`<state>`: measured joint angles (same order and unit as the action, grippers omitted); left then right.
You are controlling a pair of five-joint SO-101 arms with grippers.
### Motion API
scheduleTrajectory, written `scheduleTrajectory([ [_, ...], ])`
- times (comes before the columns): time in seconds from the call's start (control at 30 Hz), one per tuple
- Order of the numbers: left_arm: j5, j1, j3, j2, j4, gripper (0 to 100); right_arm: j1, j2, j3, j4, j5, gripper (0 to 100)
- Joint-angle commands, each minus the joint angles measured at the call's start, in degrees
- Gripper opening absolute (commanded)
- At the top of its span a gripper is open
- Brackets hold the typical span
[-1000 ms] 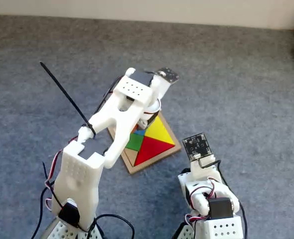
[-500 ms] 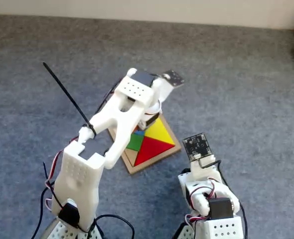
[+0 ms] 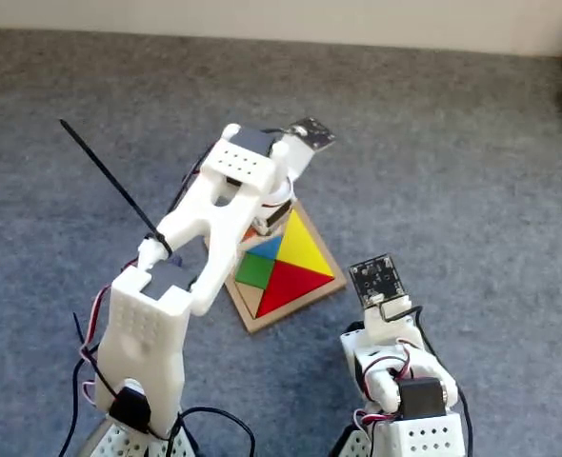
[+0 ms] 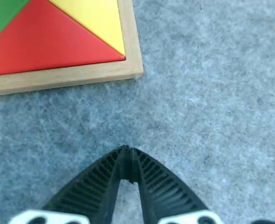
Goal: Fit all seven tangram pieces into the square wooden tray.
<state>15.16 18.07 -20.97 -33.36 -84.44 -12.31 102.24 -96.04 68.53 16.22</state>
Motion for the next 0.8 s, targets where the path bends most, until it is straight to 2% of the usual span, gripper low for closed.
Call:
scheduleTrajectory([
  [0.0, 0.4, -0.6, -2.3, 0.4, 0.7, 15, 0.4, -0.6, -8.0, 0.4, -0.1, 0.5],
  [0.37, 0.0, 0.6, -2.2, 0.8, 0.2, 15, 0.4, -0.6, -8.0, 0.4, -0.1, 0.5],
  [0.6, -0.9, 6.2, -2.8, 1.0, -4.6, 15, 0.4, -0.6, -8.0, 0.4, -0.1, 0.5],
  [0.77, -2.7, 5.8, -4.4, 1.0, -5.4, 15, 0.4, -0.6, -8.0, 0.4, -0.1, 0.5],
])
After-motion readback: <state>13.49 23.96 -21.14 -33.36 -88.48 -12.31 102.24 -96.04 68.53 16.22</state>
